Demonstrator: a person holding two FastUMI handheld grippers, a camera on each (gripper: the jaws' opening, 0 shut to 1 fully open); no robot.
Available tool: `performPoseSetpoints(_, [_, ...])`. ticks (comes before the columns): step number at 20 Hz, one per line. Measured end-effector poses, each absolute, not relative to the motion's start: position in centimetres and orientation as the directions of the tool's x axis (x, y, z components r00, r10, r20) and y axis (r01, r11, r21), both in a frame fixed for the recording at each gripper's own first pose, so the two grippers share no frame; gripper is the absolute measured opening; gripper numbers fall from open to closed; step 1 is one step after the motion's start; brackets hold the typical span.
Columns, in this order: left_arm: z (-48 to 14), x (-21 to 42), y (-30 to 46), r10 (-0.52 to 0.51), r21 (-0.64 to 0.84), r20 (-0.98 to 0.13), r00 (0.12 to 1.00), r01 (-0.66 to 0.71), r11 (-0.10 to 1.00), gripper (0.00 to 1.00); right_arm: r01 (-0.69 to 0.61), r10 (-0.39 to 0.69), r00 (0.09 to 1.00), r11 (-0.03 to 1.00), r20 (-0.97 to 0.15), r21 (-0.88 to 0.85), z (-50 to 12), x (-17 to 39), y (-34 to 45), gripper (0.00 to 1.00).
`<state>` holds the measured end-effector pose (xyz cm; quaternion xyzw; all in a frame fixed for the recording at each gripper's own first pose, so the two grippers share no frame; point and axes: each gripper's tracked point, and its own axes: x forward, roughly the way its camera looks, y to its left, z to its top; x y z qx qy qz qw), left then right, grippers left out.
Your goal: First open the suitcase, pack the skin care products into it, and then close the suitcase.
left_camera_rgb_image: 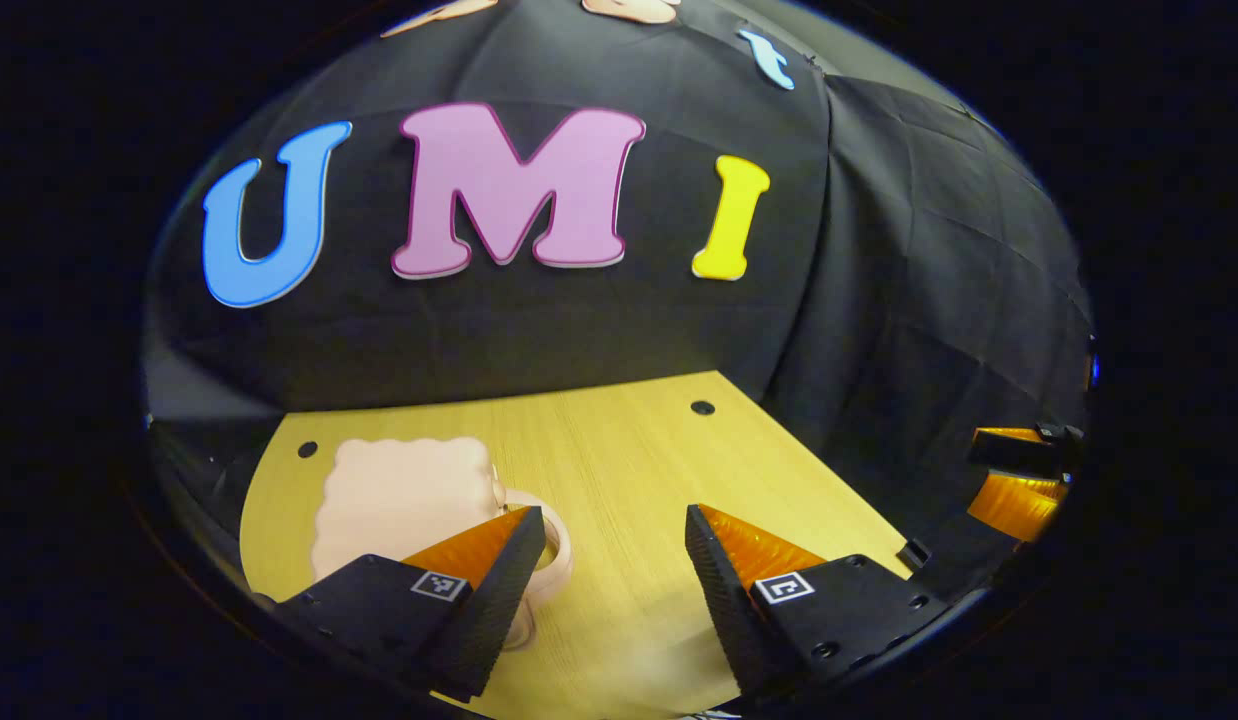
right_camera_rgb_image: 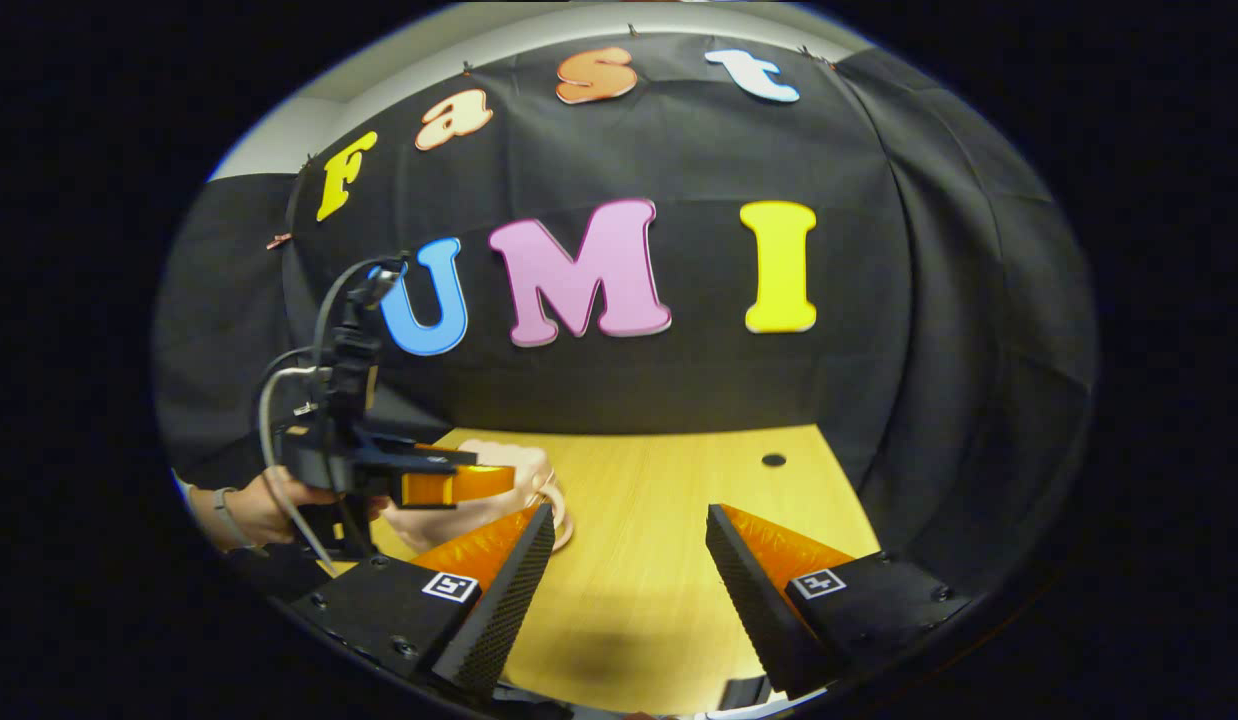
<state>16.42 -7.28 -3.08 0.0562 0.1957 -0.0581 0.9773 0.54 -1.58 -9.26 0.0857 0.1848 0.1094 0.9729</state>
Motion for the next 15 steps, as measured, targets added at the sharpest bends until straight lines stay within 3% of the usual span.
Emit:
performPoseSetpoints(8, [4.2, 10.3, -10.1, 0.107, 0.064, -0.102, 0.989, -0.101, 0.993, 0.94, -0.249, 0.248, 0.963, 0.968, -0.101, 0.005, -3.6, 3.0, -3.0, 0.97])
performPoseSetpoints(15, [7.9, 9.9, -9.1, 0.127, 0.182, 0.024, 0.992, -0.130, 0.975, 0.94, -0.209, 0.210, 0.975, 0.977, -0.069, 0.032, -2.1, 4.2, -2.2, 0.96])
